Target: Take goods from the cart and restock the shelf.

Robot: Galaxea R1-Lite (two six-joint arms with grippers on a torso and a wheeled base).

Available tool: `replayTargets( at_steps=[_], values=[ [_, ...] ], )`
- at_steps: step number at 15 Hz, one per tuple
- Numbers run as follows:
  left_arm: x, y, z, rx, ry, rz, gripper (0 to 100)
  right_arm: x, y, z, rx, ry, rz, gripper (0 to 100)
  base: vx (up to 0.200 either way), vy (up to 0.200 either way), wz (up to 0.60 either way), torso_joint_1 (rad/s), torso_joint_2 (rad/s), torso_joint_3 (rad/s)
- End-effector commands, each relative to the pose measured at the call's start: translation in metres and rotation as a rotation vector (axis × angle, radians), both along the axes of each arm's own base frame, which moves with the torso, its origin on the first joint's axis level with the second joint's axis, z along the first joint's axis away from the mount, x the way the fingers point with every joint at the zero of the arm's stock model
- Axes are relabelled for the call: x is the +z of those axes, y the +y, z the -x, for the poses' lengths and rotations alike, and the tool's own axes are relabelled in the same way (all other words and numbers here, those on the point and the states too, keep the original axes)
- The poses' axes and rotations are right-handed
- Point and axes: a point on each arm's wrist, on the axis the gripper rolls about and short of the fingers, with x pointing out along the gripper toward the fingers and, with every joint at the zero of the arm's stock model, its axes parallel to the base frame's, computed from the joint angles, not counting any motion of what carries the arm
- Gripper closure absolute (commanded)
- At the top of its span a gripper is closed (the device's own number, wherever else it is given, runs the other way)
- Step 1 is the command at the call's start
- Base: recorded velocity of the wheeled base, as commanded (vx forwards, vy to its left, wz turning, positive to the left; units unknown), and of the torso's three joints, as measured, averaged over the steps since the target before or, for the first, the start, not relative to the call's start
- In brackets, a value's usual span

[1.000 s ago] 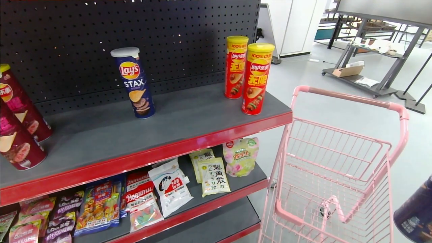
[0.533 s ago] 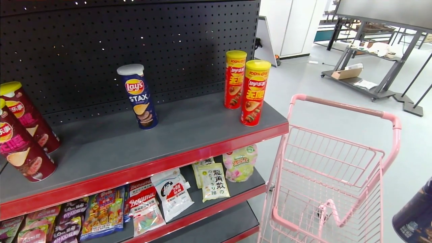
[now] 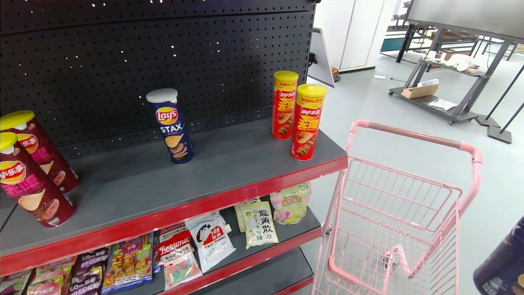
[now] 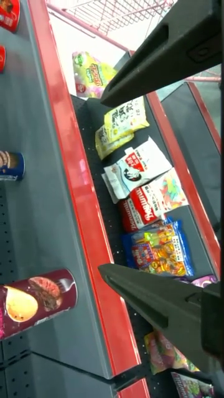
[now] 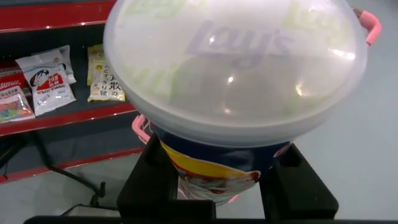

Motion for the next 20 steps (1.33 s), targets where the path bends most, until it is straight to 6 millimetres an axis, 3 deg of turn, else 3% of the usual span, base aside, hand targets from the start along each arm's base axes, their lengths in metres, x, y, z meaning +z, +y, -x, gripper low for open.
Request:
replayTargets(
  at_steps=[1, 9, 13, 16, 20],
  values=[
    [0.000, 0.000, 0.000, 0.000, 0.002, 0.000, 0, -0.003, 0.000, 0.001, -0.001, 0.002, 0.002, 100, 0.000, 0.000, 0.60, 0.012, -0.01, -0.002],
    [0.000, 0.000, 0.000, 0.000, 0.000, -0.001, 0, -0.010, -0.001, 0.009, 0.001, -0.007, 0.002, 100, 0.000, 0.000, 0.60, 0.006, 0.00, 0.001],
    [0.000, 0.000, 0.000, 0.000, 0.000, -0.001, 0, -0.023, -0.006, 0.034, 0.002, -0.096, 0.008, 100, 0.000, 0.000, 0.00, 0.000, 0.00, 0.000],
    [0.000, 0.000, 0.000, 0.000, 0.002, -0.003, 0, -0.038, -0.009, 0.054, 0.002, -0.172, -0.003, 100, 0.200, 0.000, 0.00, -0.007, 0.00, 0.004],
    [0.000, 0.000, 0.000, 0.000, 0.000, -0.003, 0, -0.049, -0.011, 0.062, 0.006, -0.201, -0.002, 100, 0.150, 0.000, 0.00, 0.003, 0.00, -0.001]
  ],
)
